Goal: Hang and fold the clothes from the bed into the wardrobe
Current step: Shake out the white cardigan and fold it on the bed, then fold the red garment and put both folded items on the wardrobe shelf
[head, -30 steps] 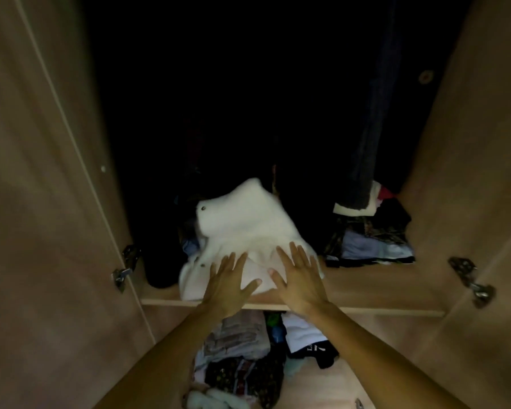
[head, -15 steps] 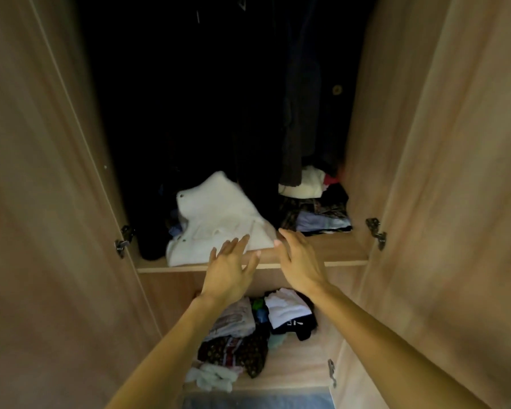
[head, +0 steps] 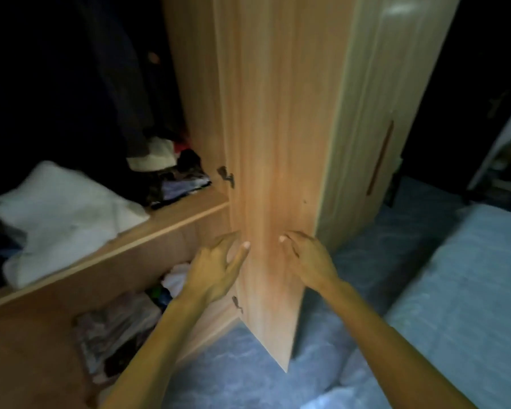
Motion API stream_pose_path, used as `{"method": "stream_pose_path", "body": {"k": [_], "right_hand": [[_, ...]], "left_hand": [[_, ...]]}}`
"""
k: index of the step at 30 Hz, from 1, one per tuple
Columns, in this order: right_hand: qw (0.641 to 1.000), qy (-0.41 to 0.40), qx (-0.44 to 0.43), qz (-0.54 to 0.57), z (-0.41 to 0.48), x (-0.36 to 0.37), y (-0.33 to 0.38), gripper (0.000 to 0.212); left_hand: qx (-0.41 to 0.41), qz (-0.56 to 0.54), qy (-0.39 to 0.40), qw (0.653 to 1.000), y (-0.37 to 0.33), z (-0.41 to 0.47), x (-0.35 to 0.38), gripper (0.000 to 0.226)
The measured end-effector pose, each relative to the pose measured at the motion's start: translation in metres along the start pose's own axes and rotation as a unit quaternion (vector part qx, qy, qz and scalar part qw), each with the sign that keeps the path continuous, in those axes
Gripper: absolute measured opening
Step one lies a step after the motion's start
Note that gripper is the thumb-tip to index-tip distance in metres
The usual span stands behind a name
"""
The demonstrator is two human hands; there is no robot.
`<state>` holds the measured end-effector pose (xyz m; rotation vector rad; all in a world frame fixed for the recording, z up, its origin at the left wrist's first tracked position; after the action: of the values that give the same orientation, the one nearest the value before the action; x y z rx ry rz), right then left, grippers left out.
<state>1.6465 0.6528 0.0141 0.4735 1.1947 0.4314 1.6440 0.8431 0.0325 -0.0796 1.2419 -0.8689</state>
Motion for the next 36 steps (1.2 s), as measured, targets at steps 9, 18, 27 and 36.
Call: {"method": "stream_pose_path", "body": {"k": [9,18,27,36], "right_hand": [[0.971,-0.127,0.199,-0.042,-0.117,-0.126,-0.138,0.036],[0.924,-0.214,0.315,-0.042,-0.176,-0.204,-0.257,0.035],[0.871,-0.303,0.387,0.003,-0.182,-0.257,-0.372,0.033],[0.807,-0.346,0.478,-0.015,-0.184,-0.294,-0.446,0.037]], "left_hand": [[0.18,-0.086,0.136,0.97,-0.144,0.019,0.135,0.067],[0.286,-0.108,0.209,0.929,-0.262,0.062,0.264,0.078],[0.347,-0.065,0.295,0.888,-0.351,0.132,0.366,0.057],[0.414,-0.078,0.355,0.835,-0.426,0.171,0.475,0.086]]}}
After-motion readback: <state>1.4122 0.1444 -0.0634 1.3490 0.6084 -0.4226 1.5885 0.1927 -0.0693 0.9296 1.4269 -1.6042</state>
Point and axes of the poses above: each hand's wrist, its own z-axis towards the middle knuckle, its own x-axis out of the palm, y = z × x, the point moved 8 cm from there along z, towards the middle knuckle, and after that the axes turned 7 degrees about x, right-handed, at the moved point
